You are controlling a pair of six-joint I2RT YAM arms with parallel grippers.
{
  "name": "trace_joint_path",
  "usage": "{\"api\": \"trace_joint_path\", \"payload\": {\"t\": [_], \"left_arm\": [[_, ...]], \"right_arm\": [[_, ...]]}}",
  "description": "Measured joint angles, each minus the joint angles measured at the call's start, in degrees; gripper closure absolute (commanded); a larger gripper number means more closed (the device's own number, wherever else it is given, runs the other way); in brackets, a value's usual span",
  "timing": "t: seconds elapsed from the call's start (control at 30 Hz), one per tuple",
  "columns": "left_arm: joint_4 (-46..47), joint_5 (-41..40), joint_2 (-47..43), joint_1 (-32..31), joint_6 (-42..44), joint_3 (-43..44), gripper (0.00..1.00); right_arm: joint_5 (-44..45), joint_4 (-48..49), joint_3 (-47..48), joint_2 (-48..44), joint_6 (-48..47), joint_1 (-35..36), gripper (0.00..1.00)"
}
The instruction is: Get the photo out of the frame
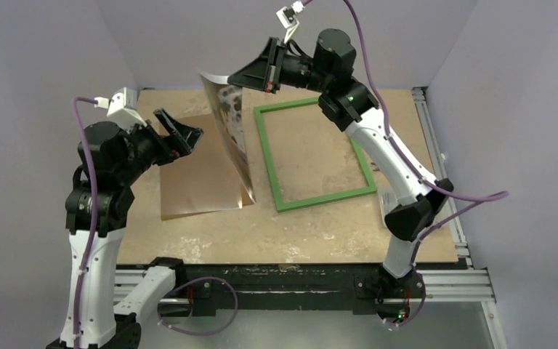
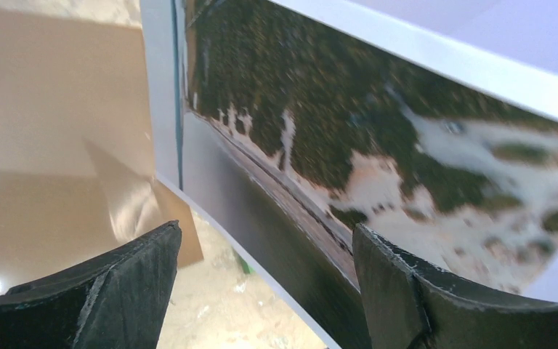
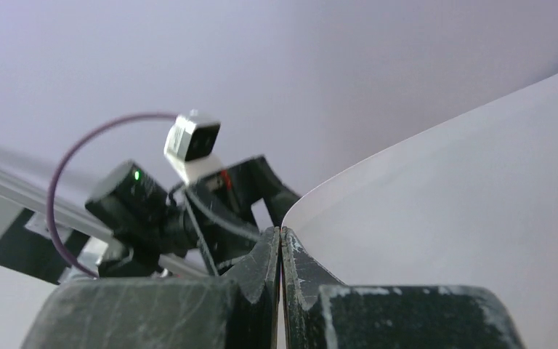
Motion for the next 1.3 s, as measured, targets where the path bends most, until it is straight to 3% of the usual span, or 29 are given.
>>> {"api": "trace_joint_path", "payload": {"t": [0.13,0.3,0.7,0.97,1.13,1.3], "left_arm": [[-1.09,-4.44,-3.1,0.0,0.26,1.16,0.16],[-2.03,-7.28,-3.17,-0.11,1.6,2.29,0.16],[-2.97,-7.87,-2.38,-1.18,3.13,-2.89,0.17],[-2.97,-6.93,-0.04,-1.2,3.1,-10.8,0.17],[-1.53,-5.14,0.5,-1.2,3.08,-13.42,0.17],[1.31,-0.94,4.63,-1.22,2.84,-16.81,0.18]], "right_arm": [[-0.07,4.5,9.68,8.13,5.01,0.33,1.0],[4.22,6.25,12.31,12.02,6.64,0.15,1.0],[32.37,10.64,-22.62,8.85,3.26,-2.73,1.0],[44.65,12.79,-33.09,10.14,2.82,-4.48,1.0],[42.51,13.6,-34.38,10.14,0.61,-6.86,1.0],[29.99,11.37,-37.55,9.66,-4.33,-7.78,1.0]]}}
